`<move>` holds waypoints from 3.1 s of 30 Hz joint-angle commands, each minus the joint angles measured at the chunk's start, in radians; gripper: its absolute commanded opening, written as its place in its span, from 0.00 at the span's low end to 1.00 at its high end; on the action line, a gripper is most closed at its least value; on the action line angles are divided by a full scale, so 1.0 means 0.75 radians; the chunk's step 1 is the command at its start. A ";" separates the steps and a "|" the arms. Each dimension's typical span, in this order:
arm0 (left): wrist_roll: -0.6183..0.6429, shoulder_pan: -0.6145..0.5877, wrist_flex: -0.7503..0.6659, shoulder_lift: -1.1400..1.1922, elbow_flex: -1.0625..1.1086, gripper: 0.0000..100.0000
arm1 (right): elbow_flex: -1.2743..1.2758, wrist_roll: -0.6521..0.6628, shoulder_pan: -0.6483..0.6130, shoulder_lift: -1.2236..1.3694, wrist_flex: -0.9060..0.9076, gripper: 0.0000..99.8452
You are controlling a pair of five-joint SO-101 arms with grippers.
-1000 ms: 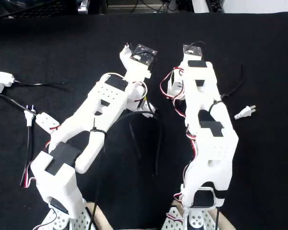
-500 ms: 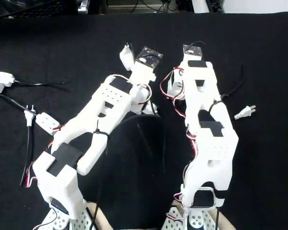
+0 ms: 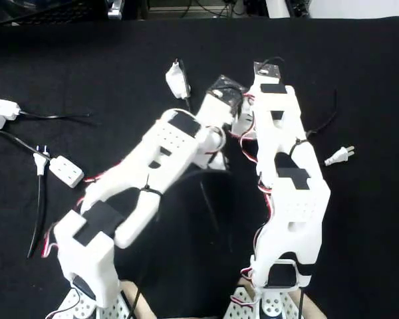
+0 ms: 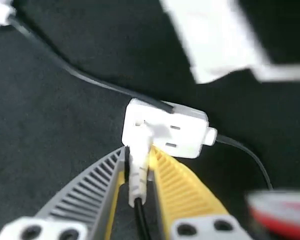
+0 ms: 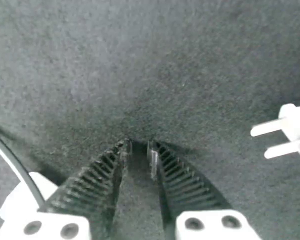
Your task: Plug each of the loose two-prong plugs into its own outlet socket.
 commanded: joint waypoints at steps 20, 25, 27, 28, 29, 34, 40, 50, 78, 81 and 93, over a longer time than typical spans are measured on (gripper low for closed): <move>0.010 0.118 0.209 0.362 -0.379 0.03 | -0.220 -0.018 0.442 -0.001 0.008 0.10; 0.012 0.159 0.217 0.374 -0.379 0.03 | -0.218 -0.018 0.442 0.011 0.006 0.10; 0.012 0.169 0.217 0.376 -0.375 0.03 | -0.228 -0.018 0.440 0.038 0.000 0.10; 0.012 0.169 0.215 0.376 -0.375 0.03 | -0.242 -0.018 0.440 0.054 -0.002 0.10; 0.014 0.163 0.215 0.378 -0.377 0.03 | -0.257 -0.018 0.440 0.073 -0.002 0.10; 0.068 0.111 0.200 0.438 -0.408 0.03 | -0.294 -0.018 0.438 0.132 0.008 0.10; 0.123 0.107 0.493 0.624 -0.658 0.03 | -0.310 -0.018 0.428 0.140 0.025 0.10; 0.264 0.107 0.741 0.804 -0.834 0.03 | -0.310 -0.018 0.428 0.140 0.018 0.10; 0.286 0.071 0.986 0.808 -1.634 0.22 | -0.308 -0.014 0.393 0.142 0.014 0.22; 0.280 0.062 1.002 0.810 -1.648 0.22 | -0.308 -0.014 0.393 0.142 0.012 0.23; 0.305 0.021 1.002 0.796 -1.394 0.22 | -0.310 -0.006 0.387 0.138 0.006 0.23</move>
